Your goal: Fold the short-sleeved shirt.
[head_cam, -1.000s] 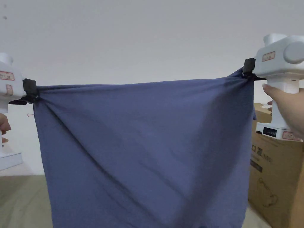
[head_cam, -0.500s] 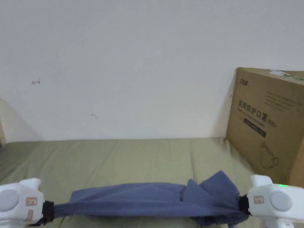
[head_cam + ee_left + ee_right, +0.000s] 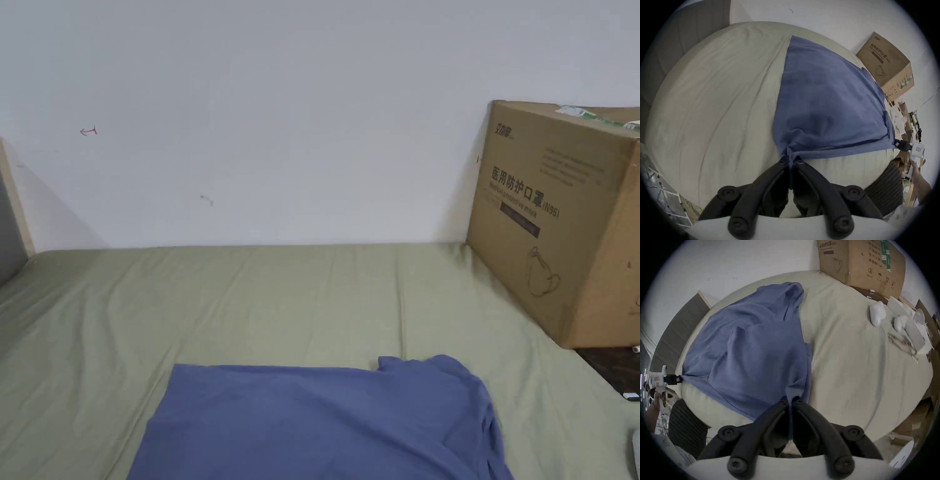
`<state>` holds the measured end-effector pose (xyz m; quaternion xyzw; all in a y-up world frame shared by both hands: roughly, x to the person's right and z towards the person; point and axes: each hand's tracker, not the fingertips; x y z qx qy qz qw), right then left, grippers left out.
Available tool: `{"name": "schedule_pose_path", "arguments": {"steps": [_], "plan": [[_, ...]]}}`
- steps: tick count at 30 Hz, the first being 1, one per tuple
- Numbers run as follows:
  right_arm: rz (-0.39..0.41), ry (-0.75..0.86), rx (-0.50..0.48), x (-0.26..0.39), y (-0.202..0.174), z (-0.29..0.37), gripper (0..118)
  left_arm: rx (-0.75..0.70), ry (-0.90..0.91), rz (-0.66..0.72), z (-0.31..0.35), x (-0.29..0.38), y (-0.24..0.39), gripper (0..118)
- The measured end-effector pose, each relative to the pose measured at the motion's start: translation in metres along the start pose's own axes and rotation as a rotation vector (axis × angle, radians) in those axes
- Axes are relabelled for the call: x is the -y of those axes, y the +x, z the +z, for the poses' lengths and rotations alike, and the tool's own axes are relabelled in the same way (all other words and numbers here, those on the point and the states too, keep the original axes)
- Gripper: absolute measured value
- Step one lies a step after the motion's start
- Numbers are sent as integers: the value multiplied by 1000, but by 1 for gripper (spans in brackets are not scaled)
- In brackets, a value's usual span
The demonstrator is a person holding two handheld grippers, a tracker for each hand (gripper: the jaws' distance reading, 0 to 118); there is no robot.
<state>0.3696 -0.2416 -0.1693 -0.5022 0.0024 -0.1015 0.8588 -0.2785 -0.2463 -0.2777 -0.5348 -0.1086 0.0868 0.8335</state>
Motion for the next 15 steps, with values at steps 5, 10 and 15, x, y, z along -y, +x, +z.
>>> {"name": "schedule_pose_path", "arguments": {"steps": [5,10,15], "plan": [[18,-47,18,11,-11,7,0,25,-27,11,8,16,1,2],[27,-53,41,0,-13,7,44,41,-5,18,13,16,-1,52],[-40,33,-32,-6,-15,39,118,69,115,56,46,20,4,115]]}}
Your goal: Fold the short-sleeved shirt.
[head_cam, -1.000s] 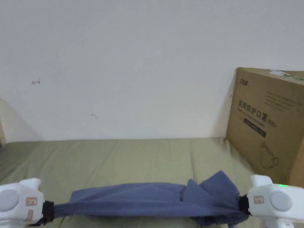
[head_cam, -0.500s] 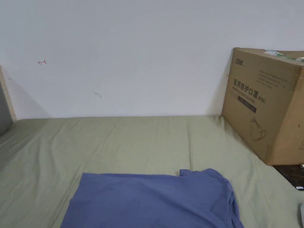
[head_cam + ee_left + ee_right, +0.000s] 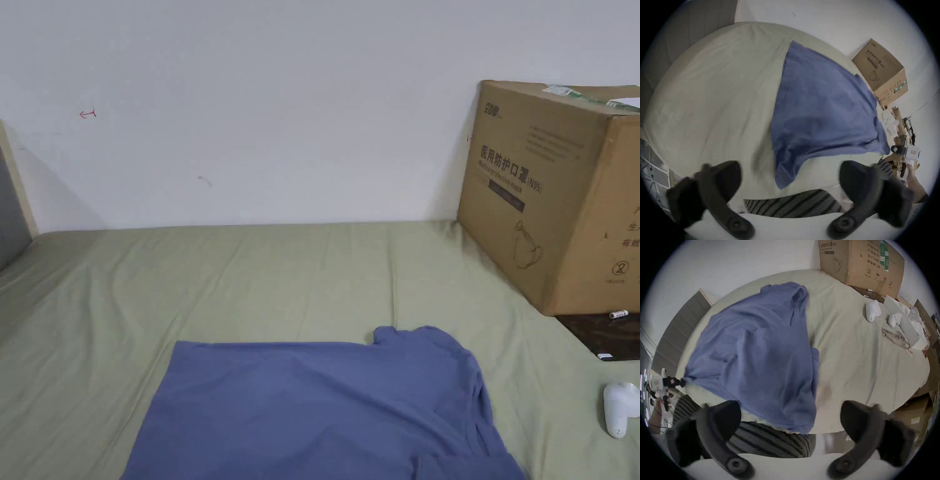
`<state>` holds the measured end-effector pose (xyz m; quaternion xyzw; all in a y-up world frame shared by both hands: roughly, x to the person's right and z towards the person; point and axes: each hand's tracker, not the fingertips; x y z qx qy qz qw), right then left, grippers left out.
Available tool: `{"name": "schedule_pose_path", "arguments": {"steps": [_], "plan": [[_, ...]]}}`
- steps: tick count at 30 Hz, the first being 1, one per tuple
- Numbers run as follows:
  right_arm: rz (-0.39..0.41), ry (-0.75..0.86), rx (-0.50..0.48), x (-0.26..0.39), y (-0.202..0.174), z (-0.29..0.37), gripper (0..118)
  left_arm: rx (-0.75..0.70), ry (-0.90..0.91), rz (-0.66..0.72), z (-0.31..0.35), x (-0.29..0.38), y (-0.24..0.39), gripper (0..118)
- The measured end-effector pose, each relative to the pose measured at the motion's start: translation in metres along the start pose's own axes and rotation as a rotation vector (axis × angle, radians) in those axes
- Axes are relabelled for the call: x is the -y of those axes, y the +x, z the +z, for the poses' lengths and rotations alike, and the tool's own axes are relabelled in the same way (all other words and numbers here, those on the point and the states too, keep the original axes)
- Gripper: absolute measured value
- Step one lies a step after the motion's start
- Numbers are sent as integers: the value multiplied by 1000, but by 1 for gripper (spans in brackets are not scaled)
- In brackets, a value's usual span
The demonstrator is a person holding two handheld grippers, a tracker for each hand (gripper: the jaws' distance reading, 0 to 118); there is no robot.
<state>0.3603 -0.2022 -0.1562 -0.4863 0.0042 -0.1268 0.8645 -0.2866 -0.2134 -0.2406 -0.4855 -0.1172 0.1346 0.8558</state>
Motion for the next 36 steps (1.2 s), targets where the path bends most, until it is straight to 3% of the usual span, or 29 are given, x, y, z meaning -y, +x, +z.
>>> {"name": "schedule_pose_path", "arguments": {"steps": [1,7,8,9,10,11,12,16,18,20,21,24,31,34,35,36], "plan": [[-14,37,-7,-4,-3,10,116,7,25,-9,8,-2,6,110],[28,279,1,-20,-50,69,116,16,264,-87,73,-17,71,110],[24,330,-8,-23,-53,71,113,15,311,-111,83,-18,81,103],[14,378,-27,-25,-59,78,99,7,359,-135,94,-20,93,79],[-4,423,-42,-27,-64,84,75,-6,387,-153,102,-22,103,50],[-7,449,-49,-29,-74,91,41,-25,389,-170,91,-33,75,17],[-18,471,-39,-31,-88,98,0,-33,398,-182,92,-37,75,2],[-83,439,-123,-42,-86,90,0,-55,211,-140,81,-50,77,2],[-71,422,-74,-44,-87,86,0,-114,73,-108,56,-52,62,2],[-83,393,-93,-49,-69,70,0,-136,-27,-89,35,-39,67,3],[-86,375,-115,-51,-63,66,0,-139,-57,-81,20,-31,62,17],[-94,341,-120,-46,-64,57,0,-198,-135,-81,-18,-19,38,117],[-95,271,-62,-36,-49,42,0,-159,-221,-69,-53,-4,11,112],[-86,230,-19,-30,-39,34,0,-288,-191,-194,-47,2,20,69],[-85,214,-8,-29,-34,31,0,-229,-168,-191,-40,-1,21,61],[-79,198,5,-22,-41,30,0,-223,-135,-202,-33,0,23,27]]}}
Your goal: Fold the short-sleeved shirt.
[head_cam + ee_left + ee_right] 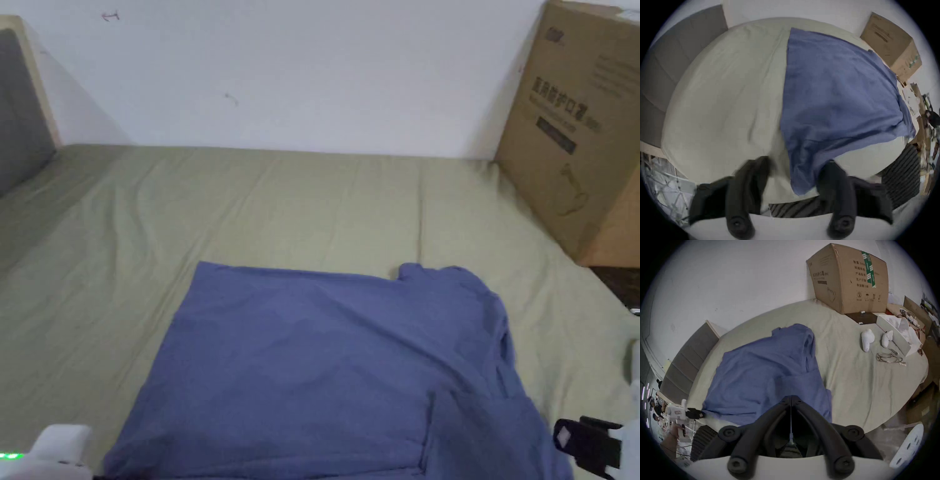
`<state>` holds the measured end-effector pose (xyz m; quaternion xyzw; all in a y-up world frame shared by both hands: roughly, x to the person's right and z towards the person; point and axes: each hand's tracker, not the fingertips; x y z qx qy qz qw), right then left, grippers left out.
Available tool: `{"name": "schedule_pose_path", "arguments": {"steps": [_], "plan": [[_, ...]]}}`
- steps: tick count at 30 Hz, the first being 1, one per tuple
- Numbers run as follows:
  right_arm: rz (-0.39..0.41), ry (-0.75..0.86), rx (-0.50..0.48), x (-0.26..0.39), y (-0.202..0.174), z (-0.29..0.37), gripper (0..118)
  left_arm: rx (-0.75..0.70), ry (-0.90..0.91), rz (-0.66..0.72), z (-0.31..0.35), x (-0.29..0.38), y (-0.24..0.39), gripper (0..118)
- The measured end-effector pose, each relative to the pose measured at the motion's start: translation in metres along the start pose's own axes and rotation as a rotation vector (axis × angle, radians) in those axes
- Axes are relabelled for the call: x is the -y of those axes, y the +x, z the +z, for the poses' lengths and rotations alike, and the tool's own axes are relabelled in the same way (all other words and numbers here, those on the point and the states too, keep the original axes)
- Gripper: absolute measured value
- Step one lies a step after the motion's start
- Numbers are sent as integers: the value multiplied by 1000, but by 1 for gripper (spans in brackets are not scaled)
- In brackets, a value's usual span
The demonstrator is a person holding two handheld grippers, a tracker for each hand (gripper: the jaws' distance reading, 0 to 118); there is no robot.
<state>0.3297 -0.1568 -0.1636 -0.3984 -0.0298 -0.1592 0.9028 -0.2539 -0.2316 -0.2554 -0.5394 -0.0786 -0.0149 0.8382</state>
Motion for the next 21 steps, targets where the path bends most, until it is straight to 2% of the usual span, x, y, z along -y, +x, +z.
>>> {"name": "schedule_pose_path", "arguments": {"steps": [1,4,5,6,7,8,9,11,12,13,14,15,16,18,19,21], "plan": [[6,-22,11,3,4,-3,0,49,32,8,6,1,1,1],[28,-104,65,11,26,-25,3,31,120,-7,40,3,14,1],[33,-124,83,14,31,-31,19,22,143,-16,47,4,18,1],[28,-160,89,17,37,-40,66,22,161,-12,54,1,22,1],[20,-206,109,19,42,-49,102,32,172,-2,60,-3,24,1],[18,-259,113,23,48,-59,118,43,179,9,66,-4,26,1],[0,-272,130,27,53,-66,118,50,180,16,70,-5,29,1],[-17,-312,163,32,62,-77,118,38,188,16,74,-9,32,1],[-15,-342,187,35,64,-82,114,25,186,12,76,-10,34,1],[-5,-349,195,38,65,-84,105,14,180,12,77,-10,36,1],[13,-353,194,39,64,-85,86,7,166,19,77,-9,37,1],[28,-351,184,41,62,-83,61,2,156,21,73,-11,34,1],[44,-354,161,42,58,-79,48,-3,140,26,72,-10,35,1],[91,-313,147,40,51,-69,2,-13,123,27,70,-8,38,1],[83,-302,94,39,47,-64,2,-16,121,26,66,-7,35,1],[79,-303,108,36,43,-55,2,-34,113,26,63,-6,37,1]]}}
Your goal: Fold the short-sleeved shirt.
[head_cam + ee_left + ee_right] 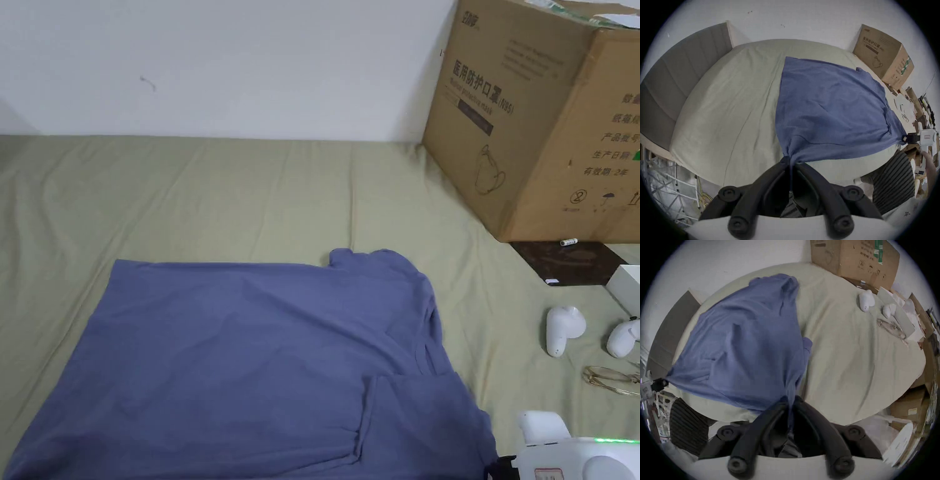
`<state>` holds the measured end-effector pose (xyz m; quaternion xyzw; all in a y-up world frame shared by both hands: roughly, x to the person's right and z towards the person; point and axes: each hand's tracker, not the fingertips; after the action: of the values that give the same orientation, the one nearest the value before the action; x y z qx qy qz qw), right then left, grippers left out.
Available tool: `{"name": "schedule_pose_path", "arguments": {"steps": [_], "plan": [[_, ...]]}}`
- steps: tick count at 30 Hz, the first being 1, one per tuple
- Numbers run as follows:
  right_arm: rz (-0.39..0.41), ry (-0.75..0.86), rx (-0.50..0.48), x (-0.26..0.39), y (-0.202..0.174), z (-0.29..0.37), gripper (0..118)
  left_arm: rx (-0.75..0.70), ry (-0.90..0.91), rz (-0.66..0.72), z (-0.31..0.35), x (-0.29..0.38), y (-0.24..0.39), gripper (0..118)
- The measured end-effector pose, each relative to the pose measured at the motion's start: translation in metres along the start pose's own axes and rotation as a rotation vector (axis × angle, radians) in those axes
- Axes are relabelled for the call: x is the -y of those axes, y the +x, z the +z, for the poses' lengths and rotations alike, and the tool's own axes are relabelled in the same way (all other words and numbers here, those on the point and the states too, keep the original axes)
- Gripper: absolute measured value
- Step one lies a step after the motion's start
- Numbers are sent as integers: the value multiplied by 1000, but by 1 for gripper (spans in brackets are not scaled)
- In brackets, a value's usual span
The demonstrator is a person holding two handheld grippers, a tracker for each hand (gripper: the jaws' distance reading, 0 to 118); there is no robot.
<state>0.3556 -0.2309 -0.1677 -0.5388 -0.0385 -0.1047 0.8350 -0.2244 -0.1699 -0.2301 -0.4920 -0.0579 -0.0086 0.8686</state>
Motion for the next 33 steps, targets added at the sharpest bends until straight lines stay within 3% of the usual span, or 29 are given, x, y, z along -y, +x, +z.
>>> {"name": "schedule_pose_path", "arguments": {"steps": [7,13,19,22,23,24,25,26,27,28,29,30,33], "plan": [[-104,74,-103,-11,16,32,2,8,-5,40,-1,-11,-8,1],[-146,100,-159,-82,17,48,2,49,-25,78,-17,-90,-14,1],[-254,0,-202,-195,13,-18,2,77,-134,93,-112,-186,-15,1],[-317,-16,-171,-225,15,-60,2,86,-173,139,-154,-210,-15,1],[-319,-17,-151,-231,16,-72,2,90,-172,150,-164,-212,-15,3],[-304,-17,-137,-235,14,-81,4,92,-179,167,-175,-215,-15,13],[-301,-14,-124,-238,12,-88,13,99,-179,187,-183,-215,-15,27],[-309,4,-119,-236,12,-90,30,97,-170,199,-182,-210,-14,49],[-323,32,-101,-233,12,-90,66,93,-160,208,-181,-208,-13,87],[-340,56,-93,-229,11,-87,94,100,-146,215,-179,-205,-13,111],[-350,72,-99,-225,12,-82,111,110,-133,218,-174,-201,-12,118],[-355,88,-107,-217,12,-75,115,141,-93,213,-161,-193,-10,117],[-315,164,-117,-193,8,-41,115,183,18,166,-122,-177,-3,117]]}}
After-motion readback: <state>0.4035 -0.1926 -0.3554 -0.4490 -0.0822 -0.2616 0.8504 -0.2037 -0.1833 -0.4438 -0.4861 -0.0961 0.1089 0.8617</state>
